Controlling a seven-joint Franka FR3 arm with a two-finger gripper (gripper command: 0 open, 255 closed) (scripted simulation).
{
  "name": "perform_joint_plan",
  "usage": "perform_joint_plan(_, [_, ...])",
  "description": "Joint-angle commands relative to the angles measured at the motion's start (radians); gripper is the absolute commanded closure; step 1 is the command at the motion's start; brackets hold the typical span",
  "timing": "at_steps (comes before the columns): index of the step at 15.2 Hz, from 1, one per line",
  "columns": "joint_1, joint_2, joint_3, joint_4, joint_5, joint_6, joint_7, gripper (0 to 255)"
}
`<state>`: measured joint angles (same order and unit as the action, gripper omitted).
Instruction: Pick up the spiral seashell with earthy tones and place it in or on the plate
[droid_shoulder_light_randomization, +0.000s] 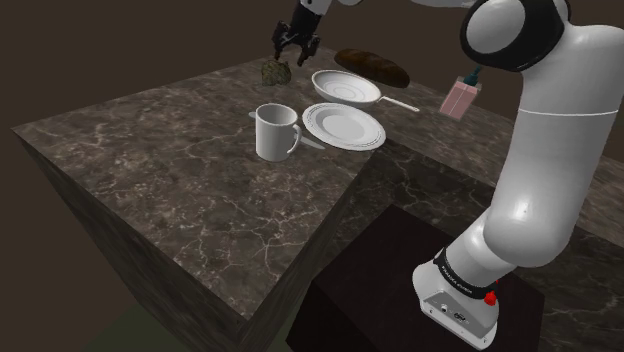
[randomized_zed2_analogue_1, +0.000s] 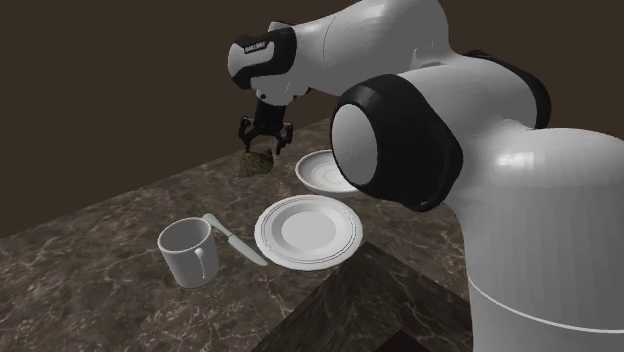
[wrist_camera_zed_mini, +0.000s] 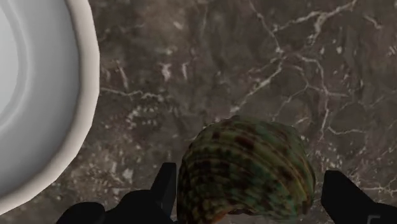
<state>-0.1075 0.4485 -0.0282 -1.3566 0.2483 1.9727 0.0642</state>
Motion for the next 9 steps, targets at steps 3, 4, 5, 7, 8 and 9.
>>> perform_joint_plan(3, [0.123, 0.150, -0.131, 0.268, -0.210, -0.064, 0.448, 0])
perform_joint_plan(4, [0.127, 0.152, -0.136, 0.271, -0.209, -0.065, 0.451, 0])
perform_joint_plan(5, [0.127, 0.156, -0.136, 0.264, -0.208, -0.055, 0.450, 0])
perform_joint_plan(7, [0.126, 0.164, -0.136, 0.251, -0.207, -0.033, 0.450, 0])
perform_joint_plan(8, [0.126, 0.168, -0.136, 0.245, -0.207, -0.023, 0.449, 0])
perform_joint_plan(9, [0.125, 0.173, -0.136, 0.239, -0.206, -0.013, 0.449, 0])
